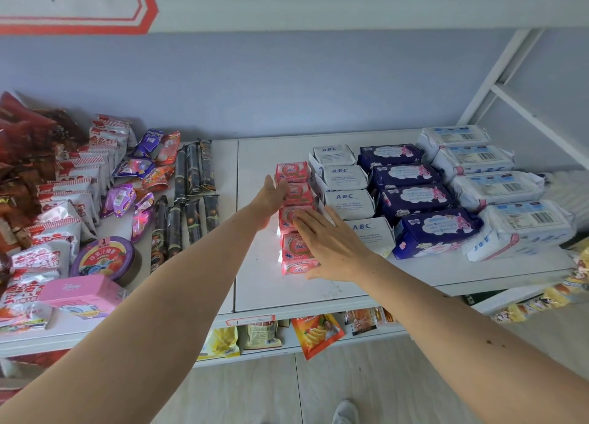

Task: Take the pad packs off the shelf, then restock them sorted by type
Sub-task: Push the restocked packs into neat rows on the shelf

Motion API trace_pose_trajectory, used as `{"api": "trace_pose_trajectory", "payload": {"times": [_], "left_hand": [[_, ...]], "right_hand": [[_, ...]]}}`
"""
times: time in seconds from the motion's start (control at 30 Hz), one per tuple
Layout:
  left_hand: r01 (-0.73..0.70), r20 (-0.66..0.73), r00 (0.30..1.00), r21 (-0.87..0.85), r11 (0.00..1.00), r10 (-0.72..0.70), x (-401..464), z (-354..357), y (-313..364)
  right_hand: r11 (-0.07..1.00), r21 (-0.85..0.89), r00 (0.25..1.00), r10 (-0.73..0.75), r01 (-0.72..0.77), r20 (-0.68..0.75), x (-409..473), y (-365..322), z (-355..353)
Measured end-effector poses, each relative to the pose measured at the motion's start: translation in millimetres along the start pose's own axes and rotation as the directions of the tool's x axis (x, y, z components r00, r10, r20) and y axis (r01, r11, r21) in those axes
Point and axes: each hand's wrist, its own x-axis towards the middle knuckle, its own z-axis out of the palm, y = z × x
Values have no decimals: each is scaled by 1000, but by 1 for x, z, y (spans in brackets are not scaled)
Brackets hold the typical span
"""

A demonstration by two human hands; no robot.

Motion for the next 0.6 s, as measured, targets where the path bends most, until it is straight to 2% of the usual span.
{"api": "trace_pose_trajectory", "payload": {"times": [0.13, 0.23, 0.37, 0.5, 0.6], "left_hand": [[-87, -40, 995, 196, 977, 97, -11, -1, 17], [-187, -35, 975, 399, 898, 219, -16, 3, 35], [-303, 111, 944, 656, 691, 309, -4, 19, 53], [-413, 271, 903, 761, 500, 333, 14, 44, 63], [-459, 381, 882, 825, 329, 277, 25, 56, 63]], "right_hand": [[998, 49, 999, 31, -32, 7, -13, 8, -4], [990, 108, 995, 94, -91, -23, -30, 24, -6], [975, 135, 983, 180, -174, -31, -52, 52, -5], [975, 138, 985, 167, -173, 52, -59, 73, 1], [983, 131, 988, 117, -130, 105, -54, 85, 5]]}}
